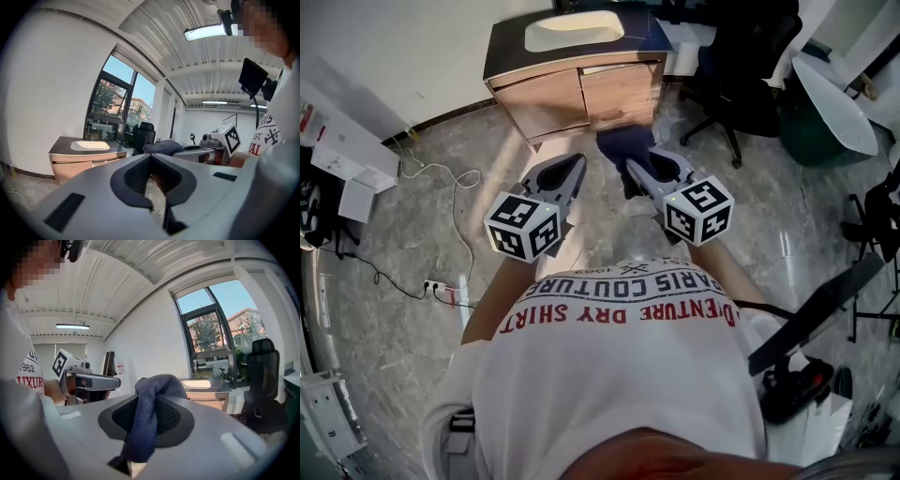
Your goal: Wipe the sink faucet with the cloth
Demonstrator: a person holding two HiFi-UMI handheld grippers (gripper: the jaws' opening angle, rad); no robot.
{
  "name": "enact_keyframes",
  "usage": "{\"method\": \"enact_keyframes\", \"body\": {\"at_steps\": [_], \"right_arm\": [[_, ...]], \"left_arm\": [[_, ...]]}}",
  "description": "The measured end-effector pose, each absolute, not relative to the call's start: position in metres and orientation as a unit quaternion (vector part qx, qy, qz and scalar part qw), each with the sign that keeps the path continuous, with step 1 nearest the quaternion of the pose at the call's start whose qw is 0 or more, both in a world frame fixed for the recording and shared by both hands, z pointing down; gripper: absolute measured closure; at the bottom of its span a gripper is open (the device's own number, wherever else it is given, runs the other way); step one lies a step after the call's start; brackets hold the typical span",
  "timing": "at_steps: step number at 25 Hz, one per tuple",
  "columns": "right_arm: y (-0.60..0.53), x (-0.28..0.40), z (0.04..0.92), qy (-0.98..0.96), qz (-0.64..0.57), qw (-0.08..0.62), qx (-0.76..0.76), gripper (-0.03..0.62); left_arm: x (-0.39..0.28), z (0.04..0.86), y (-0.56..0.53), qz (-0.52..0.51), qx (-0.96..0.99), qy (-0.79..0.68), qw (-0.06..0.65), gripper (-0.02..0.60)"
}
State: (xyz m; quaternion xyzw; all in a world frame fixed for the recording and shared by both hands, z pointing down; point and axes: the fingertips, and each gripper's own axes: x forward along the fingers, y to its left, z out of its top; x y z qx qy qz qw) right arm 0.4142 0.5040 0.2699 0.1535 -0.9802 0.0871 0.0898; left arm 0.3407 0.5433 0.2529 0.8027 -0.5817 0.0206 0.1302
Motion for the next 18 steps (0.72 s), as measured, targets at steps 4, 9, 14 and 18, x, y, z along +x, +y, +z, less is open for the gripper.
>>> {"method": "enact_keyframes", "body": {"at_steps": [4,9,14,18], "right_arm": [[0.5032,0.4173,0.2678,-0.981,0.081,0.087,0.152,0.523],[0.5036,0.415,0.268,-0.981,0.08,0.09,0.15,0.523],[0.5059,0.4131,0.2666,-0.982,0.077,0.088,0.147,0.523],[0.5082,0.4106,0.2689,-0.982,0.079,0.09,0.144,0.523]], "left_arm": [[0.3437,0.2522,0.5409,0.018,0.803,-0.582,0.127,0.581],[0.3425,0.2527,0.54,0.018,0.804,-0.581,0.128,0.58],[0.3435,0.2537,0.5392,0.02,0.804,-0.58,0.129,0.581],[0.3431,0.2531,0.5387,0.021,0.806,-0.577,0.129,0.58]]}}
